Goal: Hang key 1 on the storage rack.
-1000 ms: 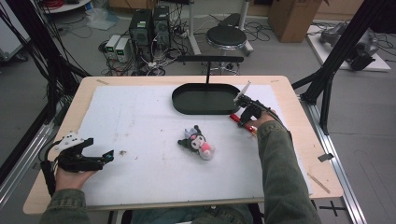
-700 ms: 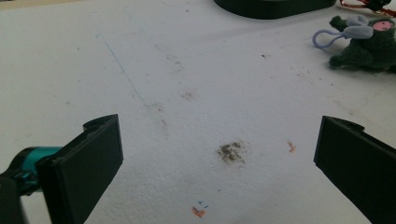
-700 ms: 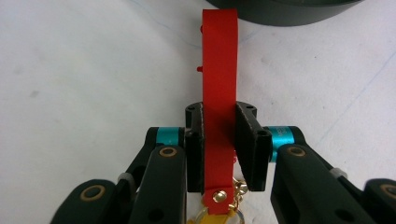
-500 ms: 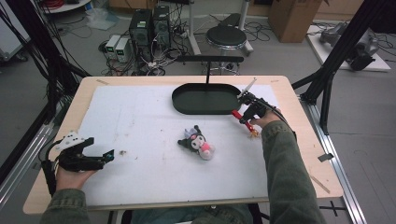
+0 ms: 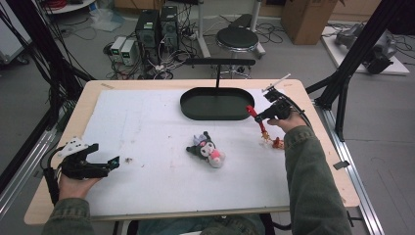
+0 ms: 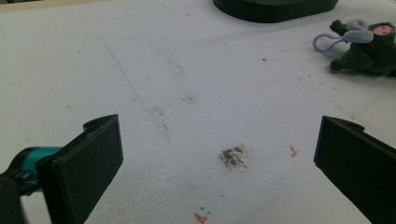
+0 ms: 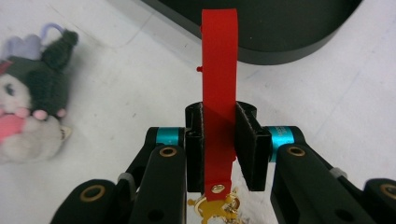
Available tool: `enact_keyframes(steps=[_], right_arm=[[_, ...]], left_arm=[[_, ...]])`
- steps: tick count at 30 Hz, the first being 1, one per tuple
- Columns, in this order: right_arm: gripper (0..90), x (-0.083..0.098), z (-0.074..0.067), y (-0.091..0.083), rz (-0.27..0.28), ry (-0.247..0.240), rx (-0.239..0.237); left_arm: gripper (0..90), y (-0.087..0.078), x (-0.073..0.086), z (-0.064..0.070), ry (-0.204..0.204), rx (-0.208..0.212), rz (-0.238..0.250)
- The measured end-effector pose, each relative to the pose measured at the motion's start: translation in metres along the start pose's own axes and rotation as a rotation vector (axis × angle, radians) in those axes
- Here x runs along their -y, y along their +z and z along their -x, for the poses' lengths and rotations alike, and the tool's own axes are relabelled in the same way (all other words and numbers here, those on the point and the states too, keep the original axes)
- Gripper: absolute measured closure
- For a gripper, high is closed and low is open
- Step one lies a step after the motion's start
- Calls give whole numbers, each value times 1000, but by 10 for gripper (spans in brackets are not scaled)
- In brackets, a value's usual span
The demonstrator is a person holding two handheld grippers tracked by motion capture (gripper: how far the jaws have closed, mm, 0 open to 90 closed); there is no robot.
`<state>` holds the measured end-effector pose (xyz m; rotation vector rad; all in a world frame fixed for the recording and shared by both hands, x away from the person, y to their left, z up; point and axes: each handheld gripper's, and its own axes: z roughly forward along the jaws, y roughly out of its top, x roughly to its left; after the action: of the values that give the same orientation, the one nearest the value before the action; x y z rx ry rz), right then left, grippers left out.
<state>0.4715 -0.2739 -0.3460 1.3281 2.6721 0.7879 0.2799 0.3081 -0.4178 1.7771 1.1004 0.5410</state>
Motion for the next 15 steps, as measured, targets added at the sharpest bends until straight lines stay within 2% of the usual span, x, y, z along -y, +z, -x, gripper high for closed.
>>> enact_keyframes(steps=[1, 2, 3, 4, 6, 11, 15], right_arm=[[746, 2, 1, -4, 7, 13, -8], [746, 7, 2, -13, 40, 25, -12], [746, 7, 2, -13, 40, 25, -12], [746, 11, 3, -23, 79, 44, -34], [746, 12, 3, -26, 93, 52, -39], [747, 16, 5, -49, 203, 87, -101], [746, 12, 3, -67, 272, 105, -122]], left_arm=[[17, 0, 0, 0, -3, 6, 3], [17, 0, 0, 0, -7, 11, 7], [17, 0, 0, 0, -9, 13, 8], [17, 1, 0, -1, -5, 15, 2], [17, 2, 0, -1, -3, 15, -3], [17, 3, 0, -1, -4, 18, -2], [17, 2, 0, -1, -2, 17, -4]])
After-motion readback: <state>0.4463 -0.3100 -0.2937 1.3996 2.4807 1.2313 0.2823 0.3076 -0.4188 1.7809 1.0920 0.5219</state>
